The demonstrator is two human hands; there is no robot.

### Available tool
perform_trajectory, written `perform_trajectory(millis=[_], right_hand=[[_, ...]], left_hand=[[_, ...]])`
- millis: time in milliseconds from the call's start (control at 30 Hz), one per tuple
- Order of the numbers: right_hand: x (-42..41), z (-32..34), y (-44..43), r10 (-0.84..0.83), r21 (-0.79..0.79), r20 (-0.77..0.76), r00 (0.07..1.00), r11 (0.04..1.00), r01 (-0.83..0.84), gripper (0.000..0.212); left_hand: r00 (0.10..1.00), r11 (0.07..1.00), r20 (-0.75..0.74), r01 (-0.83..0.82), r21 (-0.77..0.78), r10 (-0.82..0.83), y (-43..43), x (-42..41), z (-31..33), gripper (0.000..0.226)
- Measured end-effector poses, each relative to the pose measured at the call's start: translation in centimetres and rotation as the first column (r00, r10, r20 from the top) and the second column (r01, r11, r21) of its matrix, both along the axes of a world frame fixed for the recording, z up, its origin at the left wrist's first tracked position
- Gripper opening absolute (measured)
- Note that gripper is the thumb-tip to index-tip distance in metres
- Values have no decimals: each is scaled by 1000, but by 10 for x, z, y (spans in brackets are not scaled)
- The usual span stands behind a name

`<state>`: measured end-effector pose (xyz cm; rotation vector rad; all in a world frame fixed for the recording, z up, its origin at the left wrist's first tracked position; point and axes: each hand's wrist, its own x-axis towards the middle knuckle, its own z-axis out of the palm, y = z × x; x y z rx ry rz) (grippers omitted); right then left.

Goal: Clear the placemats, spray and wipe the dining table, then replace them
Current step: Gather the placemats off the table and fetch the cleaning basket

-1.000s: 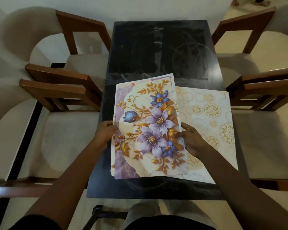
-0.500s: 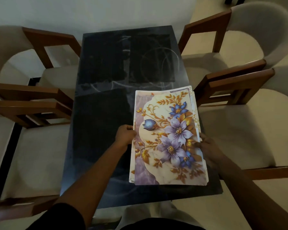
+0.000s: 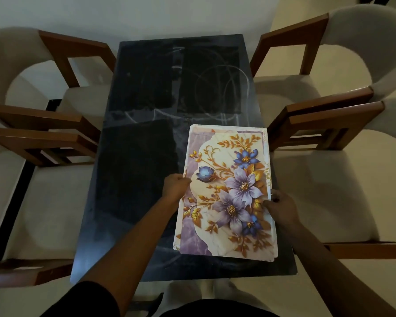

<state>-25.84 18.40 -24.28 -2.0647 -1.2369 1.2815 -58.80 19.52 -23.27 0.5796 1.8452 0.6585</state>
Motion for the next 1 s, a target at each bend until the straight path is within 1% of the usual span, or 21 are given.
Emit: perform_trajectory(millis=[67, 133, 200, 233, 300, 367, 400, 433, 500, 567, 633, 767, 867, 967, 1000], right_hand=[[-2, 1, 1, -15, 1, 9, 1000, 1000, 15, 31], [-4, 2, 1, -19, 27, 24, 1000, 999, 18, 26], [-6, 5, 0, 16, 78, 77, 997, 997, -22, 19], [-8, 6, -1, 28, 108, 108, 994, 993, -40, 20], [-13, 9, -2, 64, 200, 191, 980, 974, -102, 28], [-25, 17, -3, 140, 299, 244, 960, 930, -212, 25], [-35, 22, -1, 196, 313, 226, 954, 913, -262, 26], [-46, 28, 1, 249, 300, 159, 955, 910, -287, 29], [-69, 31, 1, 336, 240, 62, 940, 909, -340, 30], [-92, 30, 2, 426, 208, 39, 904, 881, -424, 29], [-118, 34, -3, 526, 190, 11, 850, 834, -518, 31], [-172, 50, -18, 697, 198, -1, 717, 703, -683, 27], [-217, 55, -45, 795, 181, -28, 605, 600, -780, 28], [-262, 55, -84, 847, 205, -37, 530, 525, -826, 26], [-276, 56, -101, 869, 207, -39, 494, 491, -846, 25]], left_hand=[[1000, 1000, 30, 4, 0, -4, 0, 7, 5, 13], [999, 1000, 46, 4, 5, -4, -1, 11, 8, 12], [998, 1000, 68, -9, 9, 9, -3, 13, 11, 15], [997, 1000, 76, -18, 12, 17, -4, 14, 12, 18], [996, 999, 78, -36, 19, 34, -8, 11, 15, 26], [997, 998, 51, -55, 36, 53, -14, 6, 13, 49], [998, 997, 30, -63, 47, 62, -18, 4, 14, 54], [997, 995, 8, -80, 68, 80, -23, 2, 15, 55], [991, 987, 0, -130, 94, 131, -36, -2, 17, 52], [988, 981, 5, -156, 117, 156, -51, -7, 22, 44], [983, 973, -14, -181, 141, 184, -72, -14, 28, 36], [957, 944, -58, -267, 195, 283, -120, -42, 39, 28], [912, 903, -109, -362, 232, 394, -170, -71, 47, 25], [853, 848, -143, -453, 277, 502, -230, -100, 52, 22], [831, 824, -134, -488, 289, 540, -254, -108, 55, 21]])
